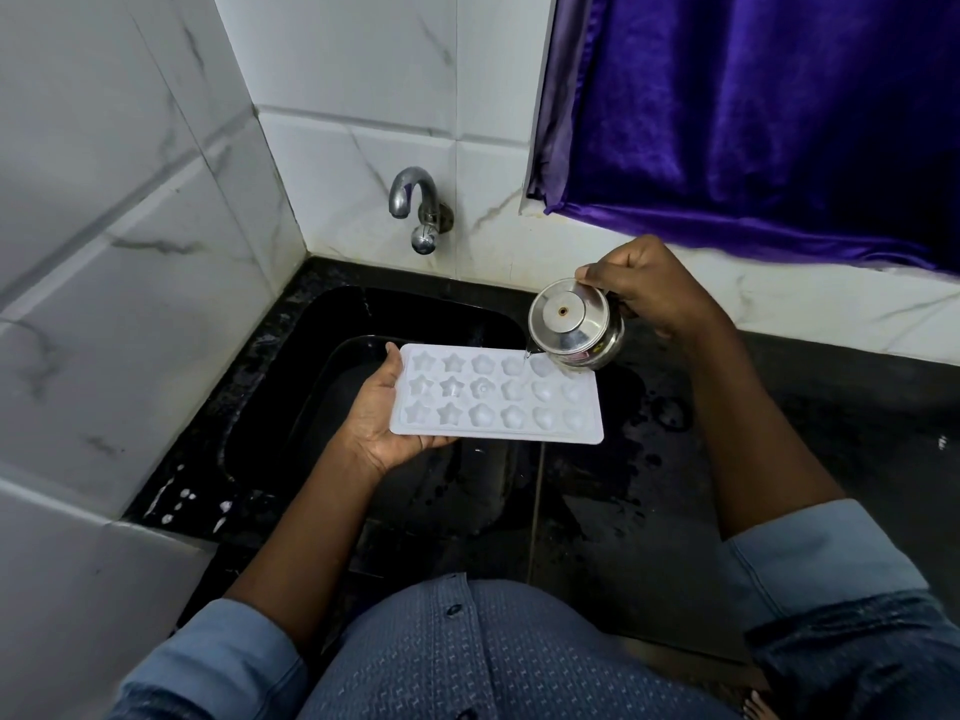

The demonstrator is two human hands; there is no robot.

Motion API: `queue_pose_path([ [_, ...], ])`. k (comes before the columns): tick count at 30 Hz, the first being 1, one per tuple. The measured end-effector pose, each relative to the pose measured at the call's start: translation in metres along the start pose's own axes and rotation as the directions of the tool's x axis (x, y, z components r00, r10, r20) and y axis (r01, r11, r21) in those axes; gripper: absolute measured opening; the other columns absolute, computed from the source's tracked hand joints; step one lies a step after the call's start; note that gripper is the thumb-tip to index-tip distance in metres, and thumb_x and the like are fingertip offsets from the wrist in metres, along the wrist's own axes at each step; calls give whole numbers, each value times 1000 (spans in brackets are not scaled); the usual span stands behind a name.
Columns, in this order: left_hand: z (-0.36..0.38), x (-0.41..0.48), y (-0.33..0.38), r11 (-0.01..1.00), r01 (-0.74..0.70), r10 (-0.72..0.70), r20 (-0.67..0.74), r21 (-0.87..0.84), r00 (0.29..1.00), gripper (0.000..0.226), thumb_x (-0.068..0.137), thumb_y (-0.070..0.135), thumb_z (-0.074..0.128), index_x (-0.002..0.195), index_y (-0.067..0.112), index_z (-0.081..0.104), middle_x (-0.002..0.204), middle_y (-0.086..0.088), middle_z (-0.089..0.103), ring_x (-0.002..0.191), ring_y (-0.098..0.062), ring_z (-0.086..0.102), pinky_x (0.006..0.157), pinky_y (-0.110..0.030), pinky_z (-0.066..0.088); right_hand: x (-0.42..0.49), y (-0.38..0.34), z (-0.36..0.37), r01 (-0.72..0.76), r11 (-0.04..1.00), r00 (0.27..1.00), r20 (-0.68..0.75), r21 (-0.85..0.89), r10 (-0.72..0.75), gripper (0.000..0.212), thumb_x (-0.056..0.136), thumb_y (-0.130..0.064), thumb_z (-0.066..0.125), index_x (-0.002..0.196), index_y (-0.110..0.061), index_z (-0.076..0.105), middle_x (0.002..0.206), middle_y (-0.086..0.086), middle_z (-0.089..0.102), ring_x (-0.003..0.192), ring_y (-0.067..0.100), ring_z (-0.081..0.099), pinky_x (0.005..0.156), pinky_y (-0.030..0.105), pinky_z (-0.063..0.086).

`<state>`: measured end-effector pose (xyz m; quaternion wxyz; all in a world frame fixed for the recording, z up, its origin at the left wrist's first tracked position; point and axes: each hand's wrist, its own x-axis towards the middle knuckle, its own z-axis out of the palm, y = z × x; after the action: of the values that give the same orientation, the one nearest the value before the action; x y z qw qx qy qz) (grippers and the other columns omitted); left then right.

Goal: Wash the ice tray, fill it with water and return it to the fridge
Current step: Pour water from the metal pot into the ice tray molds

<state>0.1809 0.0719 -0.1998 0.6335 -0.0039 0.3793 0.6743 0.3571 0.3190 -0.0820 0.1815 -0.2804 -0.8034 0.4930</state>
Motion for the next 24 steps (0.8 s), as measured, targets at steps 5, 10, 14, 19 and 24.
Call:
queue_pose_path([
  [5, -1, 0, -1, 1000, 2, -2, -3, -1, 1000, 82, 100, 76, 34, 137, 10, 64, 138, -23, 68, 115, -43, 72, 81, -60, 63, -1, 3, 3, -2, 1000, 1000, -8, 10, 2, 34, 95, -20, 73, 67, 0, 72, 60, 10, 50, 52, 13, 40, 50, 22, 35],
  [10, 2, -2, -2, 1000, 4, -4, -3, -11, 1000, 81, 101, 75, 35, 137, 9, 64, 137, -23, 68, 114, -43, 73, 80, -60, 63, -2, 4, 4, 11, 1000, 1000, -13, 17, -11, 41, 95, -22, 73, 77, 14, 68, 65, 14, 49, 55, 18, 40, 52, 25, 34],
  [14, 2, -4, -3, 1000, 7, -7, 11, -19, 1000, 81, 101, 75, 35, 137, 9, 64, 138, -23, 67, 115, -44, 72, 81, -61, 63, -4, 1, 3, 23, 1000, 1000, -16, 17, -22, 36, 96, -21, 73, 78, 11, 71, 65, 15, 52, 53, 17, 41, 51, 23, 35],
  [19, 3, -6, -4, 1000, -3, 3, 17, -16, 1000, 80, 101, 75, 35, 138, 10, 64, 137, -23, 68, 113, -43, 73, 78, -59, 64, -7, 0, 4, 41, 999, 999, -23, 19, -40, 38, 95, -22, 73, 82, 14, 71, 68, 17, 53, 55, 19, 40, 51, 23, 35],
  [24, 2, -8, -6, 999, 3, -2, 45, -36, 999, 82, 101, 75, 34, 138, 9, 63, 139, -24, 67, 115, -44, 72, 80, -60, 63, -10, 2, 3, 46, 998, 999, -20, 33, -45, 45, 94, -24, 73, 83, 19, 66, 68, 16, 50, 59, 23, 37, 51, 24, 33],
])
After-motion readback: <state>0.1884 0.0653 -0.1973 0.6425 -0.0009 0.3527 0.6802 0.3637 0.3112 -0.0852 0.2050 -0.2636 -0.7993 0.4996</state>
